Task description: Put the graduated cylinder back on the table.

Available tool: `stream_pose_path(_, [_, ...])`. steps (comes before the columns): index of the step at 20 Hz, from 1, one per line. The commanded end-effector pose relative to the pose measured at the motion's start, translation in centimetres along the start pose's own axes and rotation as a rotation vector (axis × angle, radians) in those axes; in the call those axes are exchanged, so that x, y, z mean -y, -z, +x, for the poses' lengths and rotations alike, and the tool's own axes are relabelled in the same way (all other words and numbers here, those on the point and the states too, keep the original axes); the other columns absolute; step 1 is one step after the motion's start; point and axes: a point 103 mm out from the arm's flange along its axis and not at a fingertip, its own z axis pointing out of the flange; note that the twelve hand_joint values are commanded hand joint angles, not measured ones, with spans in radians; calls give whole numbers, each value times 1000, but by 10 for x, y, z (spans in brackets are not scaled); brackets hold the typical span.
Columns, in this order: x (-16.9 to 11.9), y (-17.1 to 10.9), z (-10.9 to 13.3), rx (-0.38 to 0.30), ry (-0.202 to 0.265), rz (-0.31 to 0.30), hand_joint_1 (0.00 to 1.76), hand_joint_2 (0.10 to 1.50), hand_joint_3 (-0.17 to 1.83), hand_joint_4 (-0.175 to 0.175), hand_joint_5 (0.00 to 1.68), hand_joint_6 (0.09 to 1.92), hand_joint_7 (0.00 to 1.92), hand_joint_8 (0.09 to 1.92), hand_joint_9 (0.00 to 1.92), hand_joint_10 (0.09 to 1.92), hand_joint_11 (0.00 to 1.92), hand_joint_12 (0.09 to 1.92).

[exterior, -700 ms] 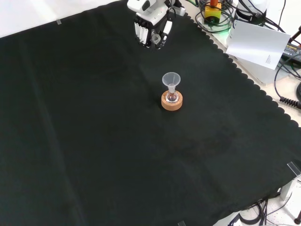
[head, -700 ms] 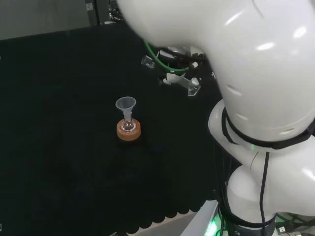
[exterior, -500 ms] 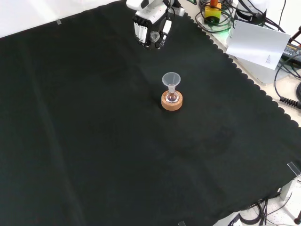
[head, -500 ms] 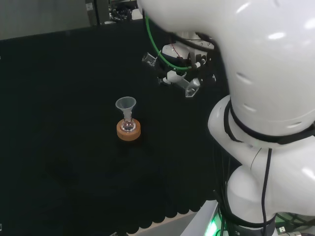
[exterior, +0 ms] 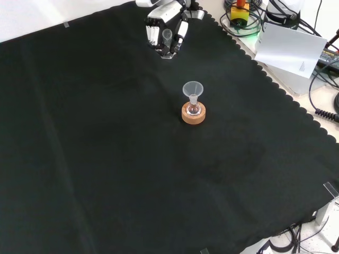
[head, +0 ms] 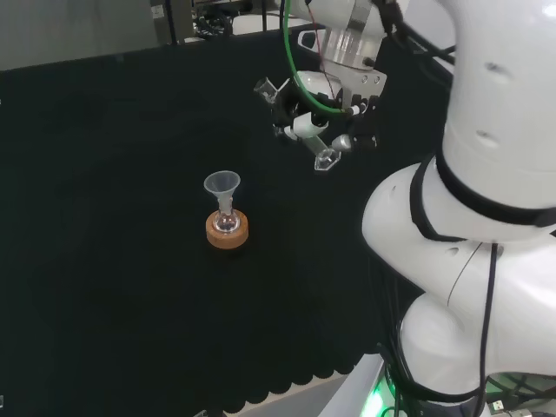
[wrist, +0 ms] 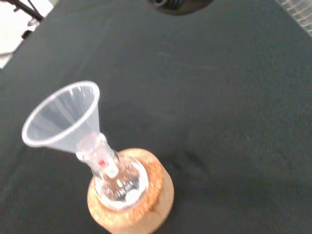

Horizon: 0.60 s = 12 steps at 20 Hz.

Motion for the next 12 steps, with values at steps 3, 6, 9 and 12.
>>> stream_pose_path(3, [-57,3,-10,-171,32,-92,1262,1108,1,-175,982,1004,1011,984,1455,87,1280,709])
stream_pose_path(6, [-73,3,-13,-221,38,-109,1262,1109,1,-175,981,1006,1011,985,1455,87,1279,710])
stream_pose_path(9, [-91,1,-15,-245,50,-127,1261,1109,1,-175,980,1007,1010,987,1455,87,1279,710])
stream_pose_path(12, [-107,-1,-16,-259,59,-140,1261,1110,1,-175,979,1009,1009,988,1454,87,1279,711])
